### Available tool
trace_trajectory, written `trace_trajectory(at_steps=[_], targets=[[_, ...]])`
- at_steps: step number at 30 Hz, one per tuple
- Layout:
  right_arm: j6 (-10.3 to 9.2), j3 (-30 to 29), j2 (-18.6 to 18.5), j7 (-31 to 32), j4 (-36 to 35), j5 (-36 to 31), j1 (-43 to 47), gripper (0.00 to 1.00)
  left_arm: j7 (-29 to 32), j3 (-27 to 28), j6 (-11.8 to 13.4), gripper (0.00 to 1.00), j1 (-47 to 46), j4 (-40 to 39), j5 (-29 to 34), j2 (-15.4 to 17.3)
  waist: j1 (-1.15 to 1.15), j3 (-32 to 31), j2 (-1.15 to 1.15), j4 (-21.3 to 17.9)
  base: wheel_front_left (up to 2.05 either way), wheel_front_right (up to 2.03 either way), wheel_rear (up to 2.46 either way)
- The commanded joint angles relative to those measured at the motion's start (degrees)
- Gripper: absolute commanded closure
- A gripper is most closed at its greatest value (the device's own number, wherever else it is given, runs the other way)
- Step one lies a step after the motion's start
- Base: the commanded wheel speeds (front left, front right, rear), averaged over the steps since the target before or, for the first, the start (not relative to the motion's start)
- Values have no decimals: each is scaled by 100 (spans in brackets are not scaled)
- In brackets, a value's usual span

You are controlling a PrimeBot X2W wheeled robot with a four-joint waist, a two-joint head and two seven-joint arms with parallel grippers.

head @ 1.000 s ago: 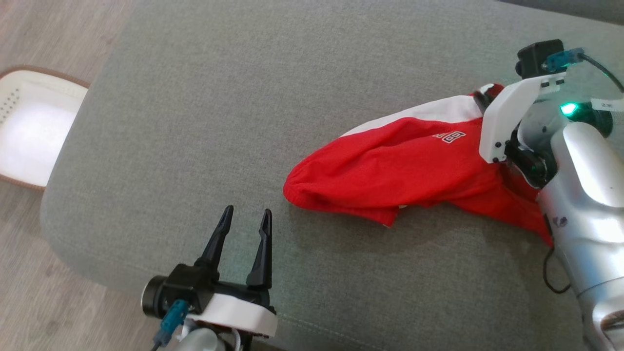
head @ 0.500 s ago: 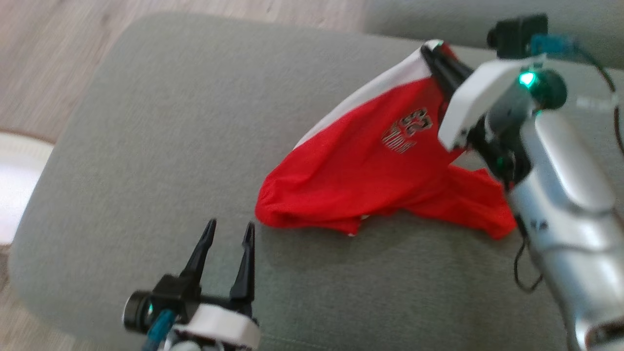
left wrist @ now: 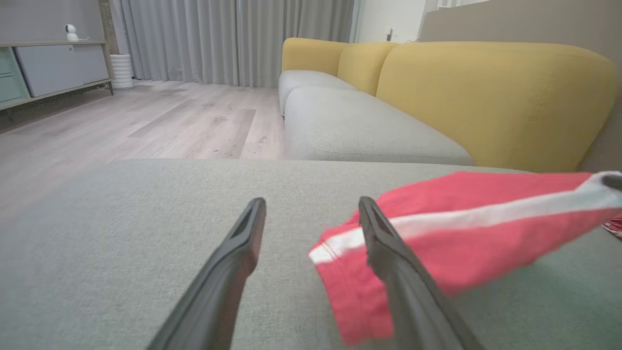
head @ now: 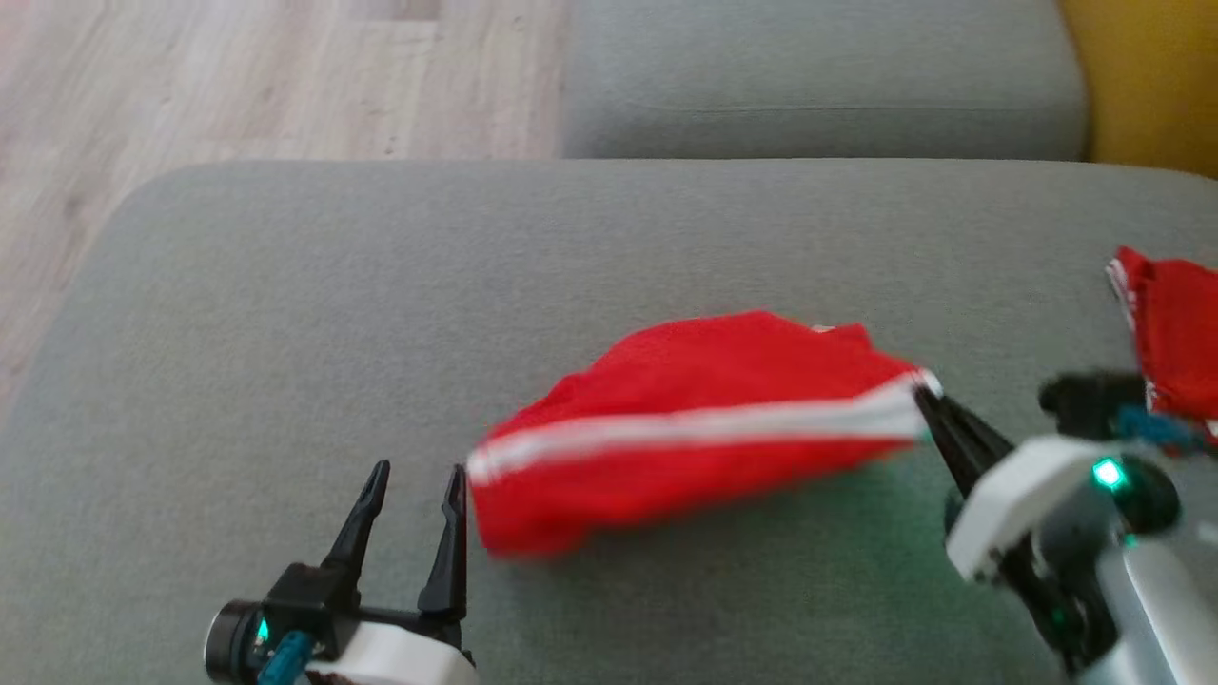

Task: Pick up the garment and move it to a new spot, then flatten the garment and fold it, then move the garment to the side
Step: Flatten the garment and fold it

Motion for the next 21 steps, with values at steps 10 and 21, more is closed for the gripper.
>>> trace_trajectory(at_steps=[10, 21], targets=[[37, -514, 546, -396, 134, -510, 253, 85, 51, 220, 16, 0, -107, -177, -99, 153, 1, 59, 0, -86, 0, 0, 0], [37, -814, 525, -954, 710, -1221, 313, 0, -12, 125, -68, 0, -100, 17, -165, 31, 1, 59, 0, -73, 0, 0, 0]])
